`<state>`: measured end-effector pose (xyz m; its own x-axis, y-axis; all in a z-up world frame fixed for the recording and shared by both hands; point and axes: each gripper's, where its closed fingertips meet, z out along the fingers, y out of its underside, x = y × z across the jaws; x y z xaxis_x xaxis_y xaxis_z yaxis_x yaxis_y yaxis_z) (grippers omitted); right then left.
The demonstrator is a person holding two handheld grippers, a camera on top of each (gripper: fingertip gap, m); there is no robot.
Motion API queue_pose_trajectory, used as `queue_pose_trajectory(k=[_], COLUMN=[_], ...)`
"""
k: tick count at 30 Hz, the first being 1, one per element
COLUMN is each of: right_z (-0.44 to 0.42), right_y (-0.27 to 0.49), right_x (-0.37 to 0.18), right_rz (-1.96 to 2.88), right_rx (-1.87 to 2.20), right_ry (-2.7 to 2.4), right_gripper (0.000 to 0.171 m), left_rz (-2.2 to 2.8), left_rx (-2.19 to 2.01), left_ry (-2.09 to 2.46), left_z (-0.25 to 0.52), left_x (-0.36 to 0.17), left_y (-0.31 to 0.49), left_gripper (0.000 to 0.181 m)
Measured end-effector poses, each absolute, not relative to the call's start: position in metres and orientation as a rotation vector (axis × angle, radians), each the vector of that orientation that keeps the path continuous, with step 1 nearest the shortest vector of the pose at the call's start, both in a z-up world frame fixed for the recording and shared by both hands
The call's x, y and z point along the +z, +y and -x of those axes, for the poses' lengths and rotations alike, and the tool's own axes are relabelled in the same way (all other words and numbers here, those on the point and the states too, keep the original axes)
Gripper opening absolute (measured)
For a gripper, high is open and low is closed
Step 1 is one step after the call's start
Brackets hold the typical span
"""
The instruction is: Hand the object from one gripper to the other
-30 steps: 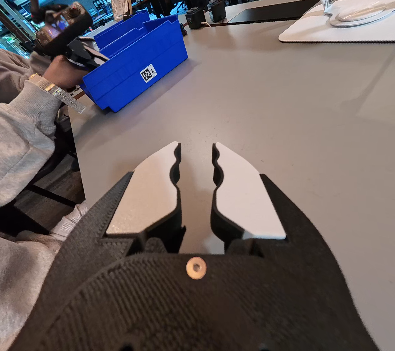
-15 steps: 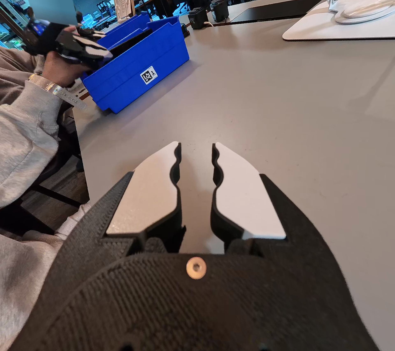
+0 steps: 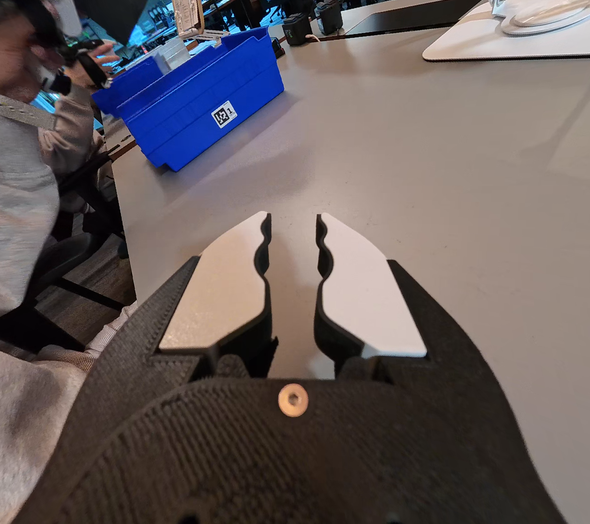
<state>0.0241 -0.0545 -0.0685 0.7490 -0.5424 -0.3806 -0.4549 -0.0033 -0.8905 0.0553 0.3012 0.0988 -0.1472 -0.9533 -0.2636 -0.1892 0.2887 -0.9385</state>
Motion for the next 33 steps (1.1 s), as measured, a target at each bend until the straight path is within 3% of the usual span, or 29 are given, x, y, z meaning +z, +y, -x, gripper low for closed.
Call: queue_pose_trajectory(k=[1,7,16,21,24,26,27,33], right_z=[-0.024,-0.014,0.021,0.018,0.013,0.015,0.017,0.018], right_y=[-0.054,-0.042,-0.018,-0.031,-0.035,-0.037,-0.037,-0.033], right_x=[-0.068,-0.057,-0.005,0.022,0.018,0.016,0.017,0.011], right_rz=[1.631,1.585,1.358,1.12,1.117,1.14,1.147,1.176], right_rx=[-0.081,-0.026,0.091,0.155,0.159,0.161,0.174,0.227], right_ry=[0.812,0.75,0.491,0.519,0.547,0.529,0.519,0.545], right_gripper=[0.027,0.03,0.054,0.061,0.043,0.012,0.004,0.002], left_rz=[1.072,0.985,0.862,1.005,0.958,0.928,0.914,0.885], left_rx=[-1.078,-1.735,-2.658,-2.857,-2.848,-2.802,-2.795,-2.757], left_ry=[1.581,1.723,1.668,1.682,1.797,1.854,1.856,1.897], left_z=[-0.053,-0.039,-0.007,0.009,0.022,0.026,0.026,0.023], left_x=[0.105,0.113,0.066,0.027,0.016,0.009,0.007,-0.001], left_y=[0.287,0.183,0.047,0.003,-0.016,-0.023,-0.023,-0.02], left_gripper=[0.0,0.0,0.0,0.0,0.0,0.0,0.0,0.002])
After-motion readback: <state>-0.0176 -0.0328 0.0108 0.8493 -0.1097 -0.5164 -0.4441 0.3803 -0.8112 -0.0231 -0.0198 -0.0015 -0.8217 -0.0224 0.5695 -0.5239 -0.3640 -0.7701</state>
